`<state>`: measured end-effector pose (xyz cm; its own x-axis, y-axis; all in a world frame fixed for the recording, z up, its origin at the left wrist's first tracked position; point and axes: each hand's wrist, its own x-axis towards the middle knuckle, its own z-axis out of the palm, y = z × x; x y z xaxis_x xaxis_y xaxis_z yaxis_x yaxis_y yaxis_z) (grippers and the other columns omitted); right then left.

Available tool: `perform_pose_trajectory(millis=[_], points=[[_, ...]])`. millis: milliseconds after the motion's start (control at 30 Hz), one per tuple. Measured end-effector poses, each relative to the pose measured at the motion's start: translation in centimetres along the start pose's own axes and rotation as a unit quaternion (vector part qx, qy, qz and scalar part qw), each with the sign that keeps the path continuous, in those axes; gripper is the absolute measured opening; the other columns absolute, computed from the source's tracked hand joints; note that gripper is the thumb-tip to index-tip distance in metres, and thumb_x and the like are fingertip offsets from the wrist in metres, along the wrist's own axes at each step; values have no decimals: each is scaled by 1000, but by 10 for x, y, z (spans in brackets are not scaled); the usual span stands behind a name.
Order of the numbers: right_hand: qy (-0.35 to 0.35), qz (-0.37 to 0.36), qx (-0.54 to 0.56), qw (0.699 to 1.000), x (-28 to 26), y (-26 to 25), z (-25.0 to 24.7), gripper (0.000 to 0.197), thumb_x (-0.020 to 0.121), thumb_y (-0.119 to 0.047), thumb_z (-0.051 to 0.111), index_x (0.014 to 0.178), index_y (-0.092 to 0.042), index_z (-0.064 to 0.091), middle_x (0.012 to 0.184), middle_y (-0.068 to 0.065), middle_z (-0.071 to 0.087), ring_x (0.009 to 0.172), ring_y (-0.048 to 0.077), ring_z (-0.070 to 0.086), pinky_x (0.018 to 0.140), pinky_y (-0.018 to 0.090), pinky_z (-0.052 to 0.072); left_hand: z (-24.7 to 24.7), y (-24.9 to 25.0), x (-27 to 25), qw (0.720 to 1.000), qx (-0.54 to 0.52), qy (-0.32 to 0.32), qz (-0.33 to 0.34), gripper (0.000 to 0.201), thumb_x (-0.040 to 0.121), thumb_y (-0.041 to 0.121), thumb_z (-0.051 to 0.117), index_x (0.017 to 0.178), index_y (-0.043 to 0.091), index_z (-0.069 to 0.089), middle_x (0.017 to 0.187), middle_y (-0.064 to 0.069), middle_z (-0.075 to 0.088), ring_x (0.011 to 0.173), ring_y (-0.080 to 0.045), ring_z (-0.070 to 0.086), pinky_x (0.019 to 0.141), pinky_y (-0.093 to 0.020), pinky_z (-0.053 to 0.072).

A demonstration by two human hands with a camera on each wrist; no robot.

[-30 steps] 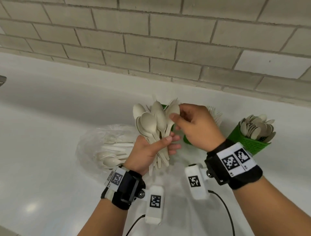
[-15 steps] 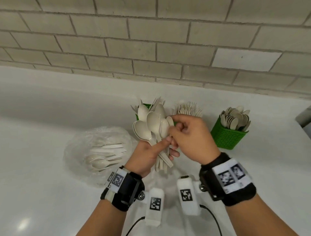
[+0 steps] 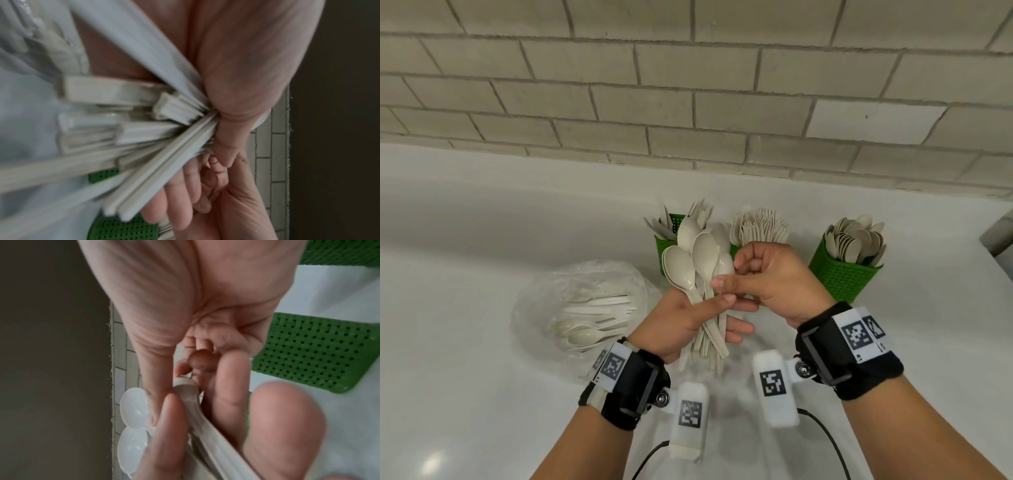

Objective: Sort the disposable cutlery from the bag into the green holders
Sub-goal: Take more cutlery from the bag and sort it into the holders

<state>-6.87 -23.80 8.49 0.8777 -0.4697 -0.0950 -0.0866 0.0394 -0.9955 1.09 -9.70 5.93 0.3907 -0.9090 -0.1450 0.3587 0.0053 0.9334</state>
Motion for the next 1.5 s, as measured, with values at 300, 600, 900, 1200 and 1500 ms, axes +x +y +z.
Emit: perform_pose_trajectory(millis=[300, 600, 900, 1200, 1500], points=[[-19, -31, 91, 995, 3, -8, -12, 45, 57, -23, 80, 100, -14, 69, 79, 2, 71, 66, 9, 61, 50, 17, 44, -5, -1, -4, 997, -42, -41, -42, 26, 86, 11, 58, 109, 2, 66, 108, -24, 70, 80, -33, 72, 69, -42, 60], [-12, -48, 123, 991, 7, -1, -7, 34, 60, -35, 84, 79, -10, 71, 66, 5, 64, 51, 9, 50, 51, 19, 47, -10, 5, -8, 993, -87, -42, -64, 35, 81, 9, 54, 112, -1, 69, 108, -29, 68, 72, -37, 70, 62, -42, 59], [62, -54, 83, 993, 9, 1, -7, 16, 89, -22, 63, 81, -9, 62, 62, 3, 55, 54, 11, 48, 52, 23, 44, -2, -3, 0, 985, -110, 127, 37, 44, 83, 20, 70, 121, -2, 62, 108, -22, 71, 90, -40, 71, 64, -44, 60], [151, -16, -32, 988, 18, 15, 2, 27, 97, -34, 55, 84, -10, 56, 61, -2, 50, 54, 8, 49, 59, 32, 41, 0, -9, 6, 978, 70, 188, 52, 15, 94, 9, 60, 97, -2, 69, 85, -20, 75, 82, -32, 74, 69, -35, 60], [113, 32, -79, 990, 16, 14, 1, 28, 96, -25, 54, 85, 0, 57, 59, 8, 42, 42, 7, 39, 41, 20, 31, 2, -15, 5, 982, 119, 138, 44, 14, 94, 4, 59, 103, -1, 68, 89, -11, 77, 84, -17, 74, 67, -19, 55]])
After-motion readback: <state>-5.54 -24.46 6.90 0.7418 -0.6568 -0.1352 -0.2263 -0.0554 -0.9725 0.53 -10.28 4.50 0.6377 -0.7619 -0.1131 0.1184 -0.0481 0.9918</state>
